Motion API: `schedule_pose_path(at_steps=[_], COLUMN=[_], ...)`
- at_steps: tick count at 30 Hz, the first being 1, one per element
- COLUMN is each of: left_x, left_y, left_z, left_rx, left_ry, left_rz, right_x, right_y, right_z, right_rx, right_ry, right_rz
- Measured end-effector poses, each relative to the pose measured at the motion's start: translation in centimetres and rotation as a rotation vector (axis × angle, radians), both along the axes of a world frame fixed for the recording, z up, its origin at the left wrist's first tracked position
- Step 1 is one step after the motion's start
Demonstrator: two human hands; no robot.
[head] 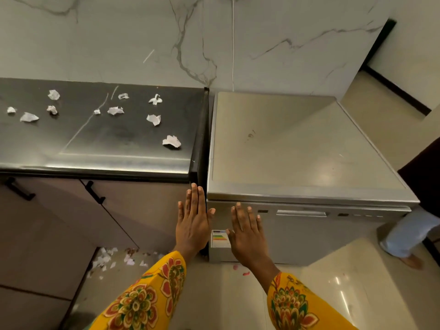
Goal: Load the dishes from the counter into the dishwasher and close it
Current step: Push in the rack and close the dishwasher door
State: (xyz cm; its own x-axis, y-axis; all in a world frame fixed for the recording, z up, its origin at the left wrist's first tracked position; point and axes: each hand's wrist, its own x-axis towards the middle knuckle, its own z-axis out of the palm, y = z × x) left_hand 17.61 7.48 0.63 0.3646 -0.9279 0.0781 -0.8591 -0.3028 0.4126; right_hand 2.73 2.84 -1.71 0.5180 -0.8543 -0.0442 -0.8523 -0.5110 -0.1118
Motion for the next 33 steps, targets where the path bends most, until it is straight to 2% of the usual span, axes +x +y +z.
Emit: schedule_pose_path(at_steps=[7,14,26,30,33], left_x=[-0.5,-0.4,0.8,0.4,0.0], left_y=[-0.2,-0.1,-0.2,-1.7,-3.0], left_z=[-1.7,-2.1,-3.0,-2.1,-1.4], left_rx=[0.036,0.084,-0.001,-0.064,-0.103], left_ry=[0.018,0.048,0.098,0.169,0.188], left_rz=[-0.007,-0.012,-0.055,-0.152,-0.208], right_x=[0.4,1.7,2.1,1.0,0.0], right_y=[0.4,-0.7,-3.0,-3.3,-3.8], right_z=[-2.9,-2.1,-1.6,-1.7,-1.4], right_rx=[0.105,0.134,0.151,0.136,-0.085], right_ry=[0.060,0.109,0.316,0.261,0.035], right_rz=[0.074,0.100,0.157,0.217,0.247])
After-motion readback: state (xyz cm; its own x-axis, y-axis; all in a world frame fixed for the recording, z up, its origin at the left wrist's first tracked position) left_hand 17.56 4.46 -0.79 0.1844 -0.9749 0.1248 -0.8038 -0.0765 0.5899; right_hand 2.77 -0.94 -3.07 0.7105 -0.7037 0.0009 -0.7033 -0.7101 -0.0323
